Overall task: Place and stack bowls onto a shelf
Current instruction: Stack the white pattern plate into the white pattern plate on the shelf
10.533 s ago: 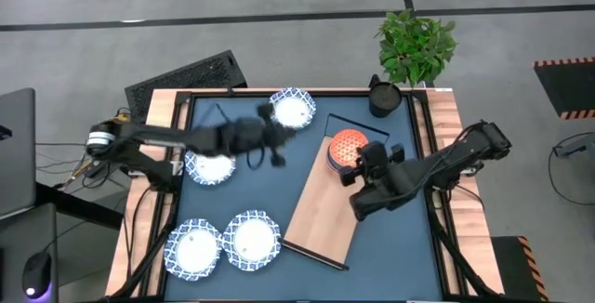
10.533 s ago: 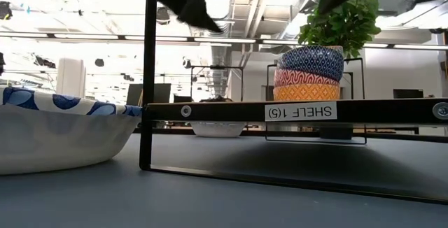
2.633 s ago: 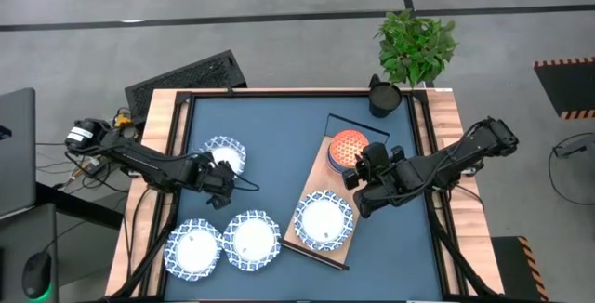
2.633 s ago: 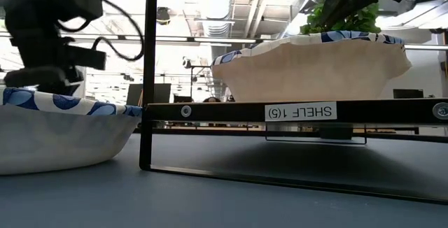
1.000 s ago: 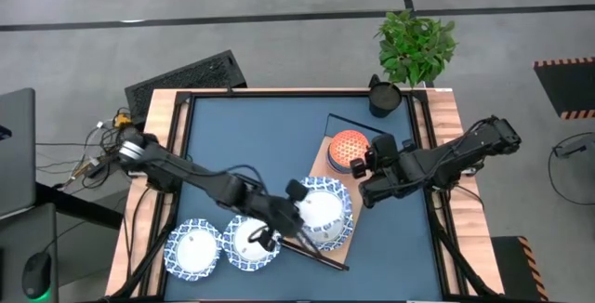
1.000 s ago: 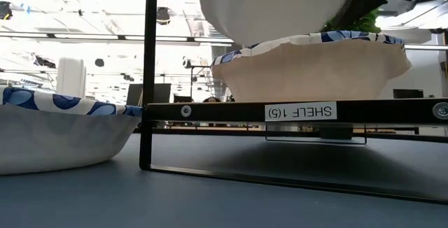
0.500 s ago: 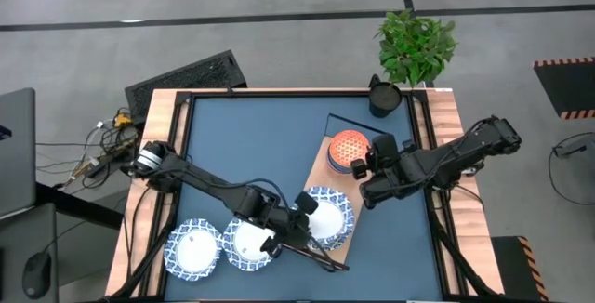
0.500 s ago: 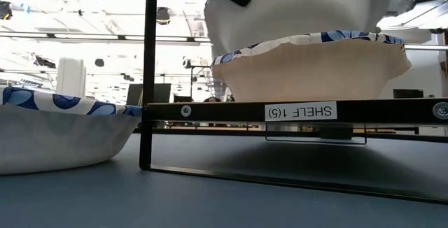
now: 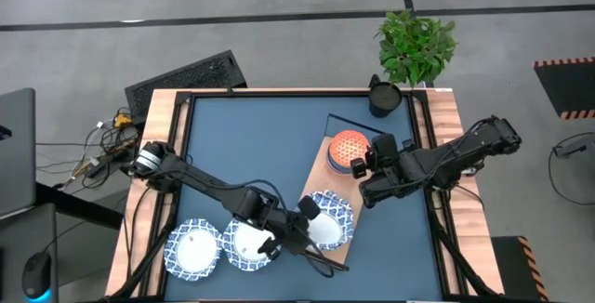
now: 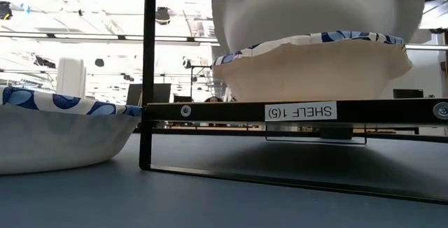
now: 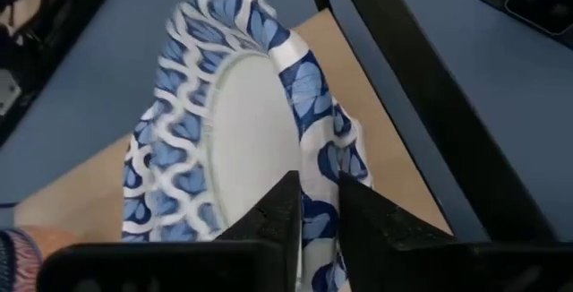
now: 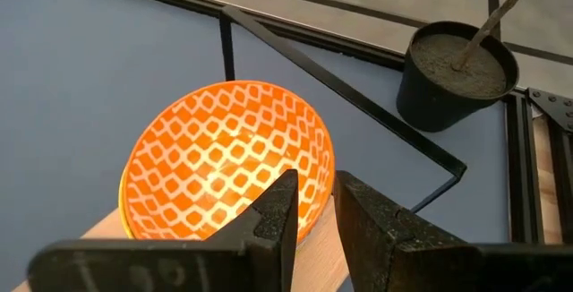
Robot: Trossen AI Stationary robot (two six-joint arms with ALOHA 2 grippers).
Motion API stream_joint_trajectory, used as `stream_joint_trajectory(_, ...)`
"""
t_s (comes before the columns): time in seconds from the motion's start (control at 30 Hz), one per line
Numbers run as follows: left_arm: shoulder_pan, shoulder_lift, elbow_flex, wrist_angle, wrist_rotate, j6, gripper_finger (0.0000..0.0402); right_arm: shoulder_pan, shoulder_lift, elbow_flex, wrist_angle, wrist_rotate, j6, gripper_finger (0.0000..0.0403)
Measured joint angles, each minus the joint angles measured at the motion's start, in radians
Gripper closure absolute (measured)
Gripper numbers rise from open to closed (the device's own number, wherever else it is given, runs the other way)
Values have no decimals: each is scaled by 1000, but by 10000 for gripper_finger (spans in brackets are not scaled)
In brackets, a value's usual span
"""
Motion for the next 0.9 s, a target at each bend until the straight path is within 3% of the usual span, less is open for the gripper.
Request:
stream_joint_trajectory(0.3,0,0,0,14,-11,17,288,2,0,0,0,-9,-1,301)
stream_joint_trajectory(0.4,-1,0,0,14,-71,21,275,4,0,0,10,-30,-7,301)
stream_joint_trajectory(0.6,1,-30,-2,-3,-171,69,271,42,0,0,166,-132,-219,301)
stream_joint_trajectory(0.8,15,-61,-1,16,-22,26,271,97,2,0,381,-248,-442,301)
stream_joint_trajectory(0.9,21,-60,-1,-2,-26,16,271,117,3,0,451,-263,-502,301)
